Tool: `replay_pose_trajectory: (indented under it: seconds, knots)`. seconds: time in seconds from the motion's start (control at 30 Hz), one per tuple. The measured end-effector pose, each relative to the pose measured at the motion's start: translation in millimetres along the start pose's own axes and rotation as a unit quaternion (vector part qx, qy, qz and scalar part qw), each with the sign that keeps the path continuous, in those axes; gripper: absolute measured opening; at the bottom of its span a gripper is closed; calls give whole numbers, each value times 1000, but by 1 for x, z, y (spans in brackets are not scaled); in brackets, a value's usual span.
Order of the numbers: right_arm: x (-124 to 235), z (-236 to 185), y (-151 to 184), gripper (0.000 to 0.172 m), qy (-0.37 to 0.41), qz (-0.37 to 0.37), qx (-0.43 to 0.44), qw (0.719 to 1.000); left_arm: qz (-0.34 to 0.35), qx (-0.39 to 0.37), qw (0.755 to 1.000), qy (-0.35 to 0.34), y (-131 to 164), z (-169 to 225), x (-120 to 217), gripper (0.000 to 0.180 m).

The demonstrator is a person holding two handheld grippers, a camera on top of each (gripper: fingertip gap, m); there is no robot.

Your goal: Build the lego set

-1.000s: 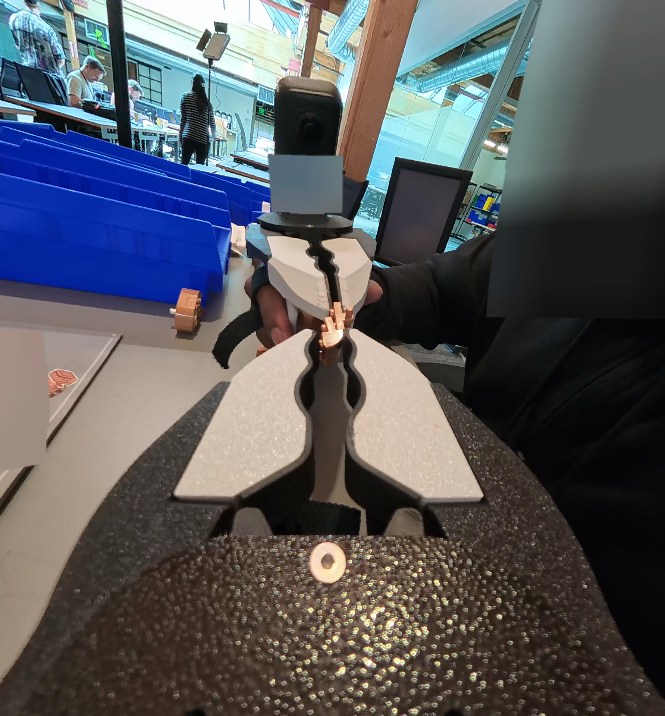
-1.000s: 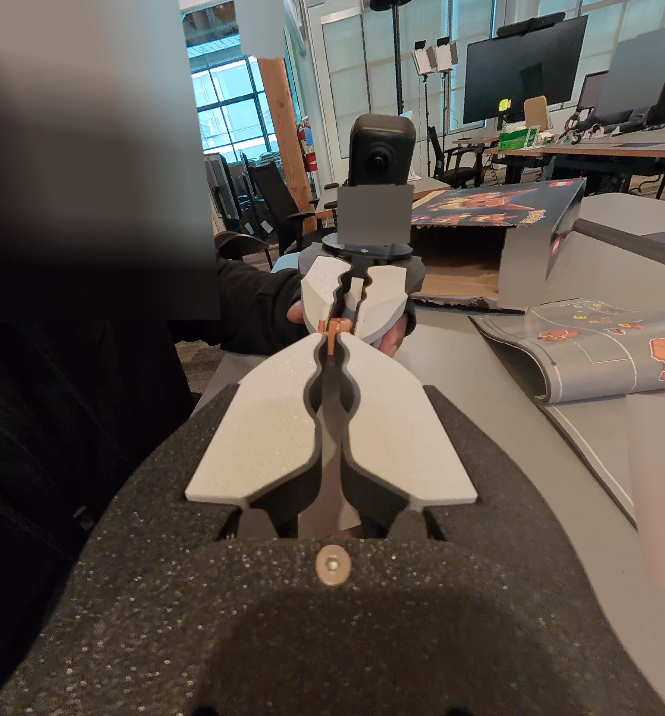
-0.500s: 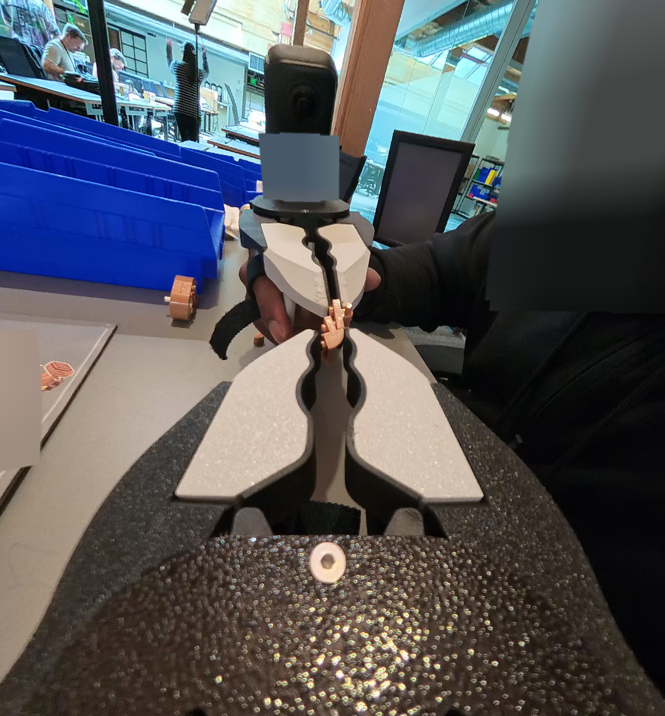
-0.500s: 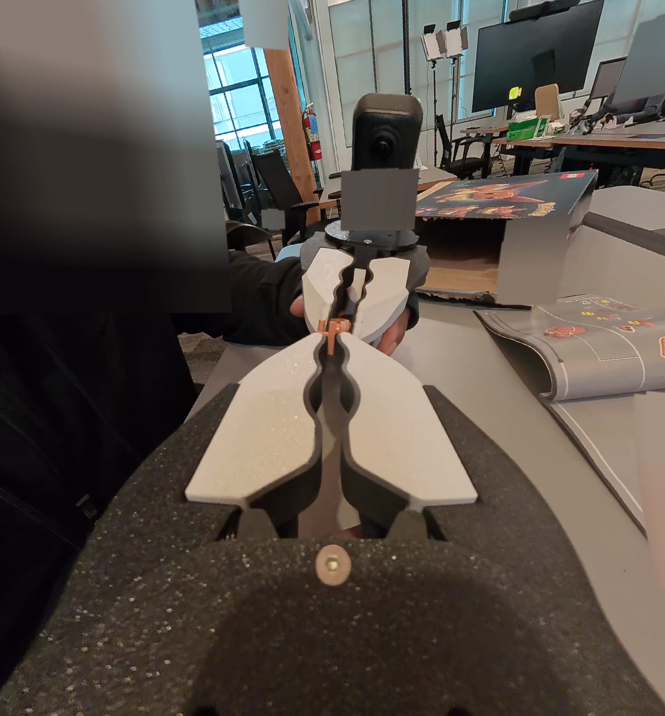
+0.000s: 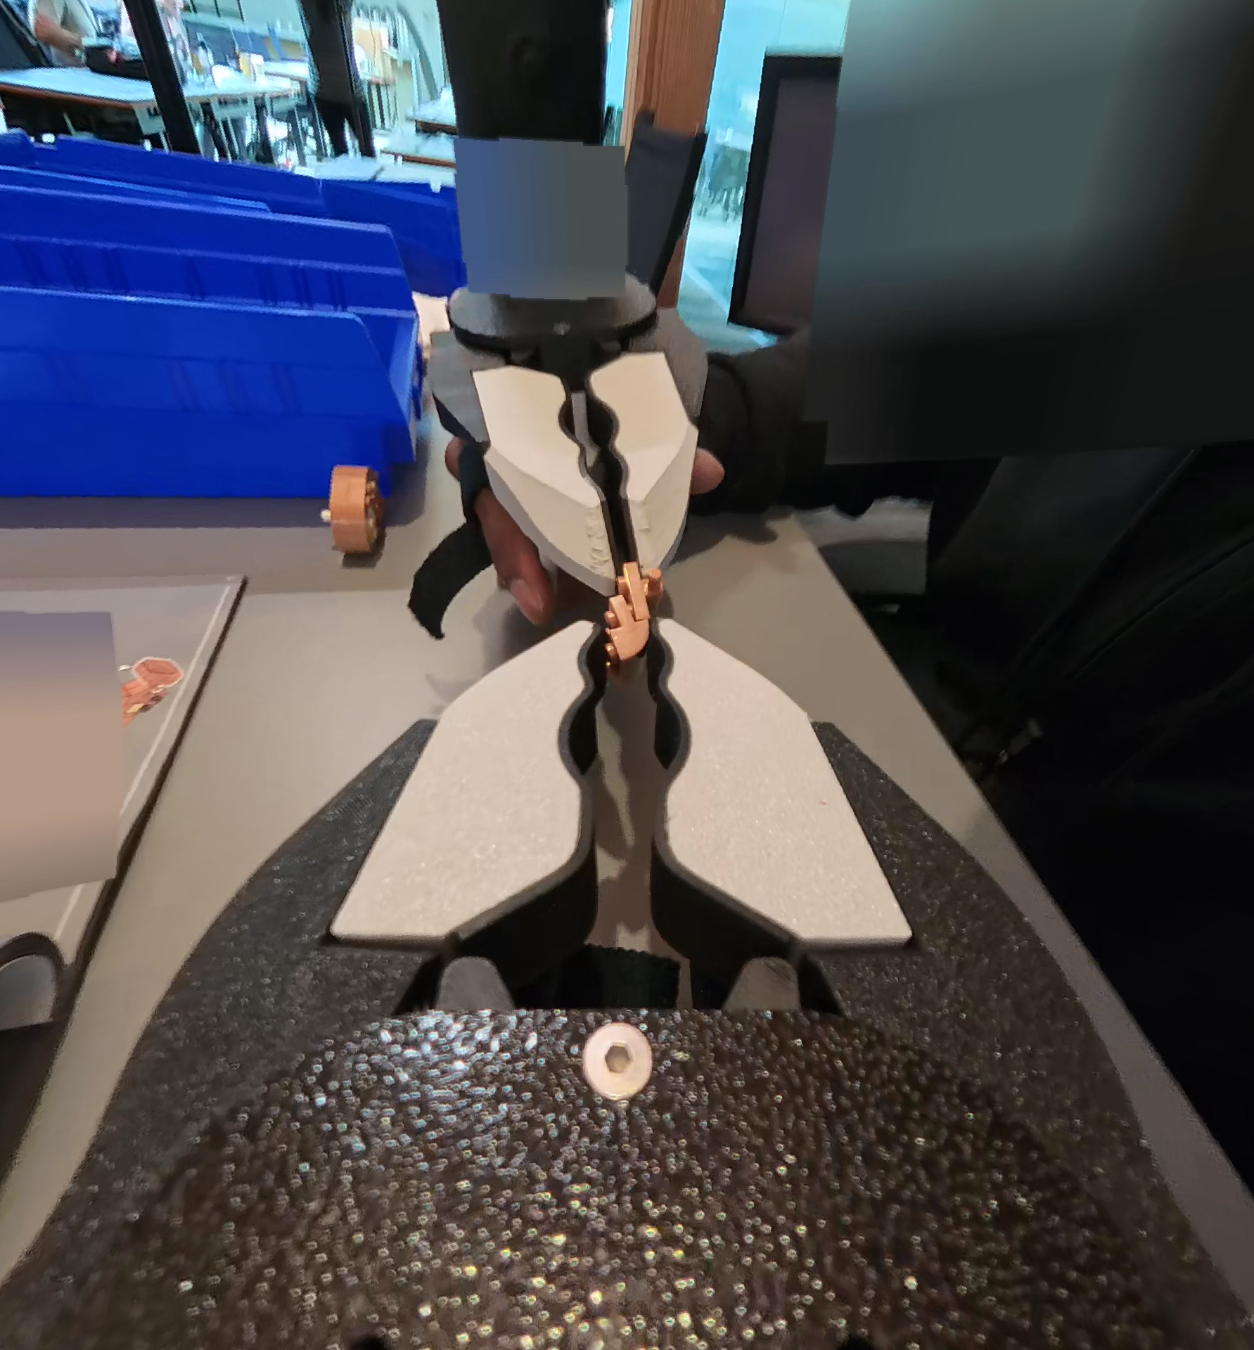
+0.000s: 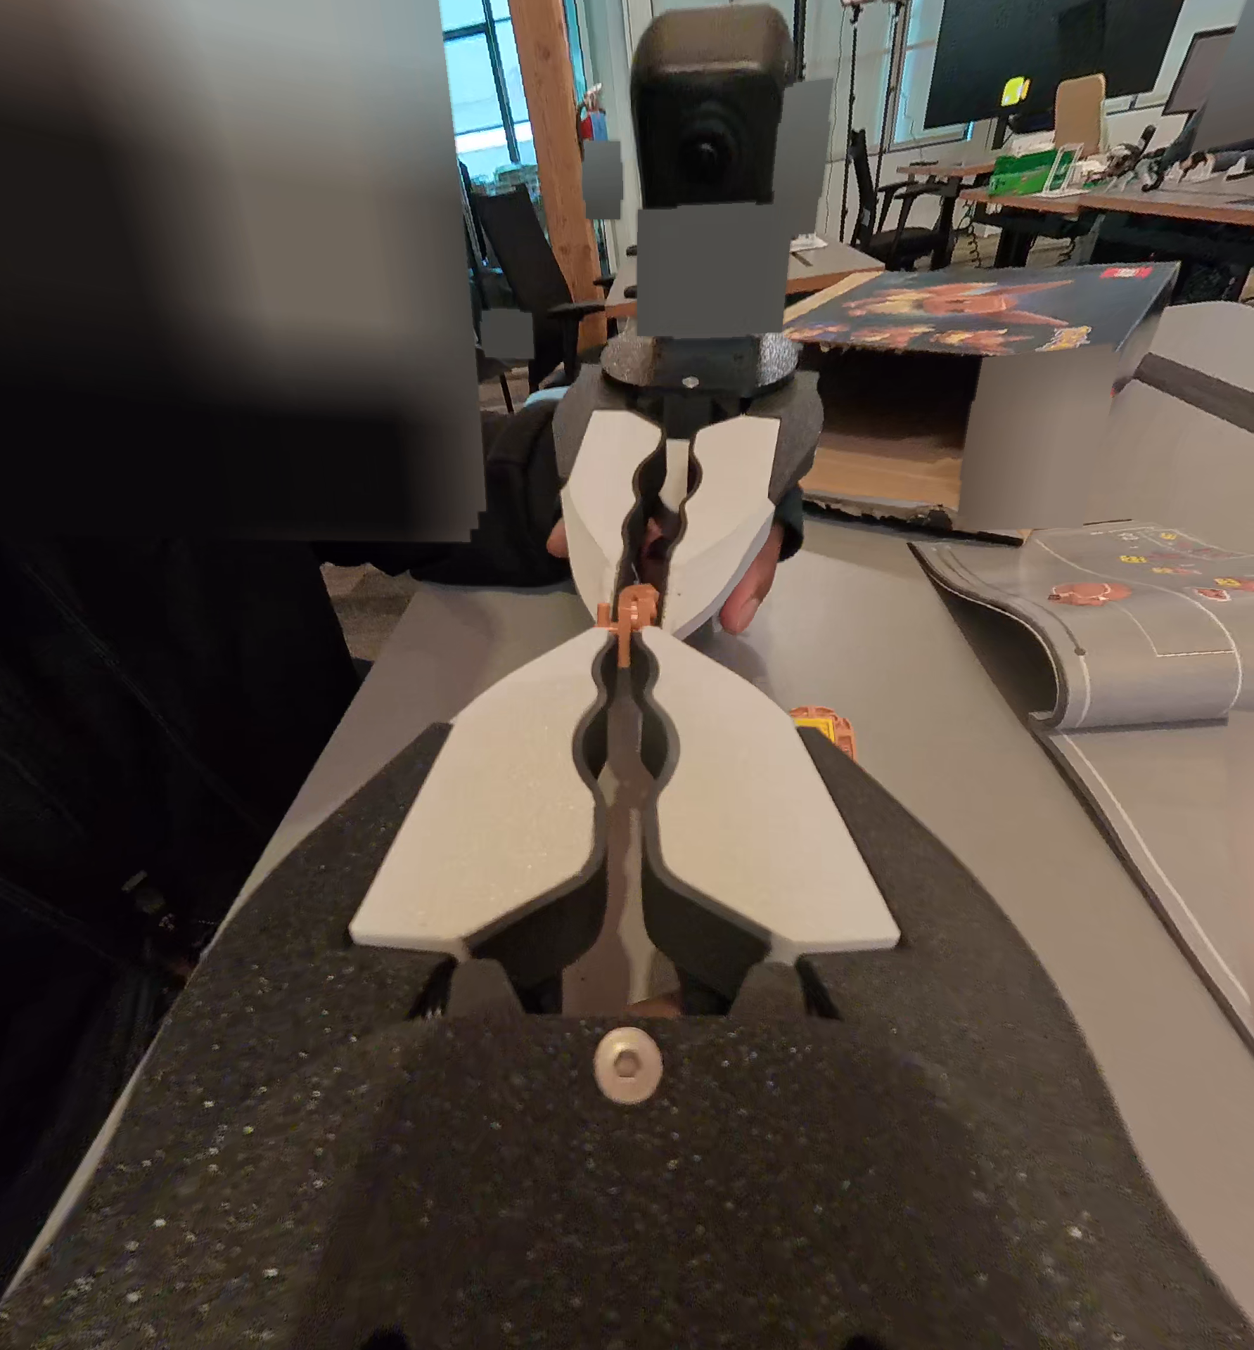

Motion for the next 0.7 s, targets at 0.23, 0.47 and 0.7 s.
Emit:
replay_pose_trajectory:
  seconds: [0.23,0.47,0.7]
  knots:
    - [-1,0,4,3,9,-17,20,1000,-33,-33,999,-22,3,1,-2,11]
    - [-2,-2,4,3,8,-19,27,999,-55,-55,996,-34,8,3,-8,11]
    - [-3,-2,8,2,14,-45,43,998,-107,-146,982,-61,9,8,-12,10]
Point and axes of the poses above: each gripper's, where its closed fingertips meet, x back along the fingers, y out of its underside, z = x × y across the jaws, the point moved 10 cm from there along x, back along the fingers, and after that the axes turned 9 degrees about z, right-handed, at the moved point
